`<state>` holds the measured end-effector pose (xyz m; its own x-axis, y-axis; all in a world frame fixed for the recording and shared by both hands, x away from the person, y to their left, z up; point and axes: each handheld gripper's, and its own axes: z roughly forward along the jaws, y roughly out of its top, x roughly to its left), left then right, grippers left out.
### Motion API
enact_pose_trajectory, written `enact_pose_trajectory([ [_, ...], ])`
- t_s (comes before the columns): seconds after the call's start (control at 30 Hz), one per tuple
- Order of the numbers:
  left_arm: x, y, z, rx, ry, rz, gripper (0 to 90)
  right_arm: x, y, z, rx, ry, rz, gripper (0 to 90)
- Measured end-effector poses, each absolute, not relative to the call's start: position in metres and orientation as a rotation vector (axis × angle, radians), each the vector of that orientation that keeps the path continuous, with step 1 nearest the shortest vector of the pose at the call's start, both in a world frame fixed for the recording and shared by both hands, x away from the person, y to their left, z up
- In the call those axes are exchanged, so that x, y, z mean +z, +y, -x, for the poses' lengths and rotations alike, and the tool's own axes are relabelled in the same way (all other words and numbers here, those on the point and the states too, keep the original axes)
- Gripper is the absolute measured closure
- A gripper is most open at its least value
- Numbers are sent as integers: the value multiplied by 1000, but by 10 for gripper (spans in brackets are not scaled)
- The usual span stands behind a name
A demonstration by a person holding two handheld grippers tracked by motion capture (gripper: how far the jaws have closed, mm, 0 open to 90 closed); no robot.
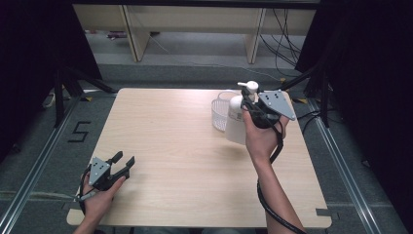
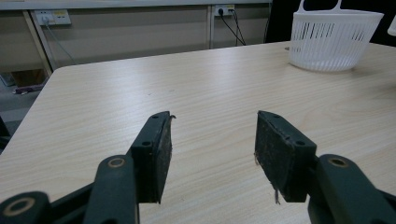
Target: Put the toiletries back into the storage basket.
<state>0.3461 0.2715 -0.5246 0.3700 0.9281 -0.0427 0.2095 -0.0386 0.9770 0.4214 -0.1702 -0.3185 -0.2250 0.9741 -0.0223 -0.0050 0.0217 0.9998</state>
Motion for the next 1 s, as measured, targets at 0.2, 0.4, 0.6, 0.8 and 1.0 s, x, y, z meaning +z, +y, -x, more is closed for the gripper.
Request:
enact_pose_trajectory([
  [0.2,-525,272,-346,809,1068,-1518,457,-317,-168,-425,1360,1374,-1086,601],
  [0.4,-525,272,-346,809,1069,-1518,457,-313,-168,-429,1353,1379,-1069,601],
  [0.6,-525,271,-346,810,1068,-1518,457,-310,-166,-432,1355,1375,-1080,601],
  [0.8,-525,271,-346,809,1069,-1518,457,-307,-165,-436,1354,1371,-1074,601],
  [1.0,-525,272,-346,808,1069,-1516,457,-302,-165,-441,1349,1372,-1063,601],
])
